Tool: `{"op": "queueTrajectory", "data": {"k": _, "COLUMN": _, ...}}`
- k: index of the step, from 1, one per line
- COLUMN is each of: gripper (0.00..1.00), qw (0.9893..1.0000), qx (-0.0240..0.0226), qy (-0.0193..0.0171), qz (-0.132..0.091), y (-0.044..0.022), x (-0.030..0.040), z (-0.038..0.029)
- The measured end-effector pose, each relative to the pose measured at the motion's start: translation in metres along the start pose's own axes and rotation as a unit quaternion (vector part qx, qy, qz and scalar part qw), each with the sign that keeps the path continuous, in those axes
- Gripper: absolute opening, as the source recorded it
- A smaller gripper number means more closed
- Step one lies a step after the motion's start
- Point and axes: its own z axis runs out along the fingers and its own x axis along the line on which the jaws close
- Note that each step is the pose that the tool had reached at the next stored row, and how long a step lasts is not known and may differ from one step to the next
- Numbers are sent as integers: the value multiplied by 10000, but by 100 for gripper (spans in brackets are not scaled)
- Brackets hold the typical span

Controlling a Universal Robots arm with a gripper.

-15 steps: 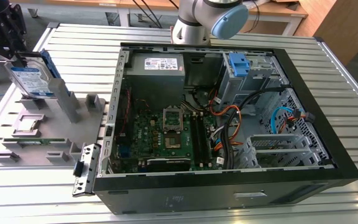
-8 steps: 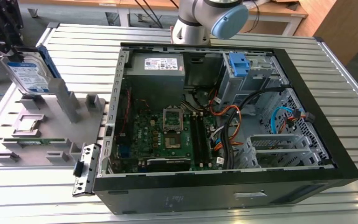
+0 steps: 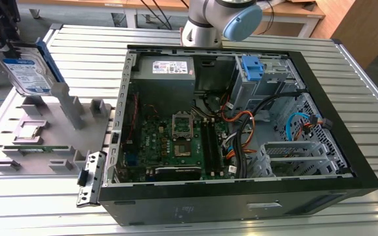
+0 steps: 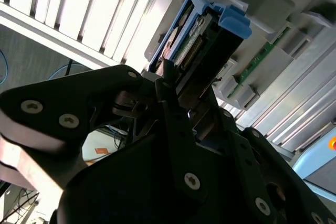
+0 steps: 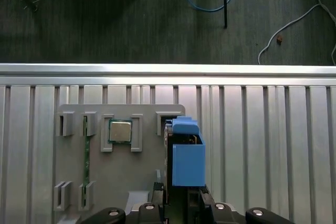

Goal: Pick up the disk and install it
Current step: 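Pick up the disk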

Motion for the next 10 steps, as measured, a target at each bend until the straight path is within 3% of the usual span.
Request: {"op": "queueTrajectory", "data": {"k": 10, "gripper": 35, "qw": 10000, "qx": 0, "qy": -3, "qz": -1, "y": 11, "x": -18, "z": -262}}
